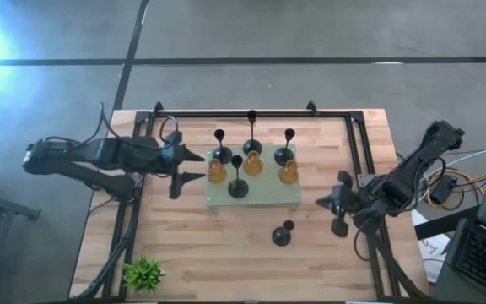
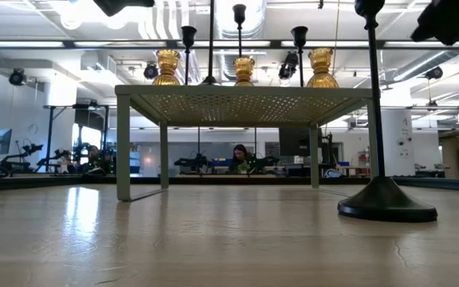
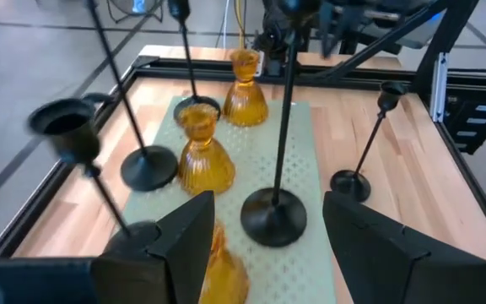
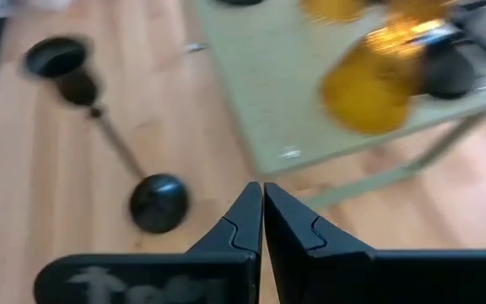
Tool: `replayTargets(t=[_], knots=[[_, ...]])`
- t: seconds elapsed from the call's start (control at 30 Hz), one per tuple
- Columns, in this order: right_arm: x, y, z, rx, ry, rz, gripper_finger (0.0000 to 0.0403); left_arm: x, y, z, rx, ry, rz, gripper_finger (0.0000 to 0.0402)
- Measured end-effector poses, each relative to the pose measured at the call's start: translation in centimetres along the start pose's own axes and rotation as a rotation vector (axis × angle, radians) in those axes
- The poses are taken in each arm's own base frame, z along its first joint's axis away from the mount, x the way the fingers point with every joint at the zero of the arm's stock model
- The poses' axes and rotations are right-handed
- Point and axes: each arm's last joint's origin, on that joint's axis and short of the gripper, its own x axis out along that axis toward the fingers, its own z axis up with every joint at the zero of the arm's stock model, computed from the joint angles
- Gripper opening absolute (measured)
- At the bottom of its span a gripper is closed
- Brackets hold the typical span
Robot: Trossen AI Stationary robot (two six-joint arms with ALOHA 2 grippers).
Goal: Pick & Place candle stick holders
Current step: Put the black candle holder on the shelf
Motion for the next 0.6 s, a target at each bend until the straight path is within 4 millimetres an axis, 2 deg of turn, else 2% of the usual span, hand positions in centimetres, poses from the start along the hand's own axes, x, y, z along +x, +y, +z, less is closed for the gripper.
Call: replayTargets(t=[0.13, 0.3, 0.5, 0.6], knots=[[1.2, 1.6, -1.5, -0.037, -0.006, 0.053, 0.0008, -1.4, 0.4, -0.1, -0.006, -0.022, 0.032, 0.0227], [3.2, 3.1, -3.5, -0.075, -0.008, 0.040, 0.0008, -2.6, 0.8, -0.6, -0.018, -0.049, 0.077, 0.0227], [5.5, 4.4, -5.3, -0.103, 0.024, 0.016, 0.0011, -3.5, 1.0, -1.2, -0.051, -0.073, 0.081, 0.0226], [6.2, 4.7, -5.8, -0.090, 0.053, 0.000, 0.0029, -3.7, 1.1, -1.6, -0.053, -0.077, 0.085, 0.0227]])
